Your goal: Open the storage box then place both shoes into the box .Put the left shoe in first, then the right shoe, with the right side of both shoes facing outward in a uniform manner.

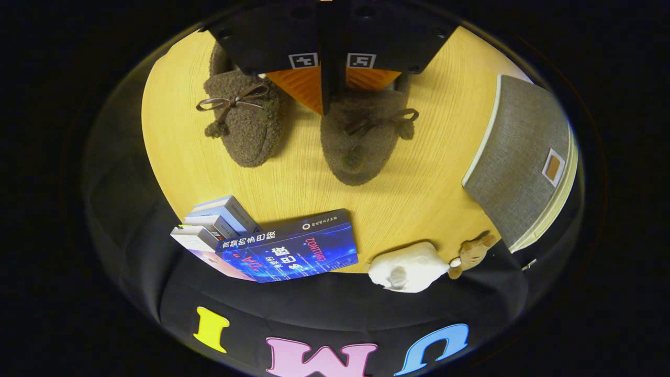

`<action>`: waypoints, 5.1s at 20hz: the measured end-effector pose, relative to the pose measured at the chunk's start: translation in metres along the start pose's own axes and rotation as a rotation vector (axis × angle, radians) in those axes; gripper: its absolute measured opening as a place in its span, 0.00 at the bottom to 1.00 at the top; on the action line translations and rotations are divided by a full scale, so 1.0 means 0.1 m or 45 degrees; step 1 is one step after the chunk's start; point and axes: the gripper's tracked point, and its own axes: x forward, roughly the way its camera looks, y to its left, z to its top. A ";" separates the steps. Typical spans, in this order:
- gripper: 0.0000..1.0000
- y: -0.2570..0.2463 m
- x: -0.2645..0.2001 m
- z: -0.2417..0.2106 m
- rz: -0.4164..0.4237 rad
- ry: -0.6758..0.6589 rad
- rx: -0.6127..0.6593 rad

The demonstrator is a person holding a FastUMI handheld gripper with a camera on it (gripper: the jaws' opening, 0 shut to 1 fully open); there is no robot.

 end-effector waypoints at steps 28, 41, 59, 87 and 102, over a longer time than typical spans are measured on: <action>0.05 2.50 -1.53 1.50 0.281 -0.169 0.304; 0.06 3.40 -0.63 0.92 0.209 -0.012 0.279; 0.71 3.75 -0.63 0.75 0.398 0.088 0.282; 0.79 -1.16 -0.81 -0.14 -0.164 0.016 -0.011; 0.08 -1.16 -0.08 -0.17 -0.199 0.059 0.040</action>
